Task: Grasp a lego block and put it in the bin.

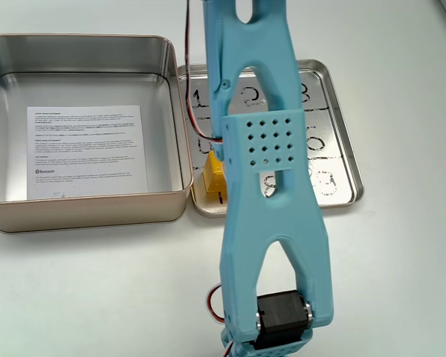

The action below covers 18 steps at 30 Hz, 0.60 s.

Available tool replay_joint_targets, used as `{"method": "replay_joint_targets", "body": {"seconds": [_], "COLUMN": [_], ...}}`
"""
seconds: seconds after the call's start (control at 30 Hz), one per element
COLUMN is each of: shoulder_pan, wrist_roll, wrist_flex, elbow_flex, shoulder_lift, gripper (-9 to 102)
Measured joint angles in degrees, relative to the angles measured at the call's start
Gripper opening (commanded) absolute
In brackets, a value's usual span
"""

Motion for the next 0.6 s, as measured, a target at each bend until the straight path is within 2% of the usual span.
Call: {"method": "replay_joint_targets", "body": {"seconds": [0.13, 0.47, 0.6], "shoulder_pan": [-1.5, -2.5, -2.5], "wrist_roll": [0.0, 0.0, 0.0], "wrist_flex": [7.7, 9.3, 15.5], "elbow_flex": [0.0, -0.4, -0.4], "shoulder_lift": [2.9, 5.4, 7.7], "gripper": [0, 0, 0]}}
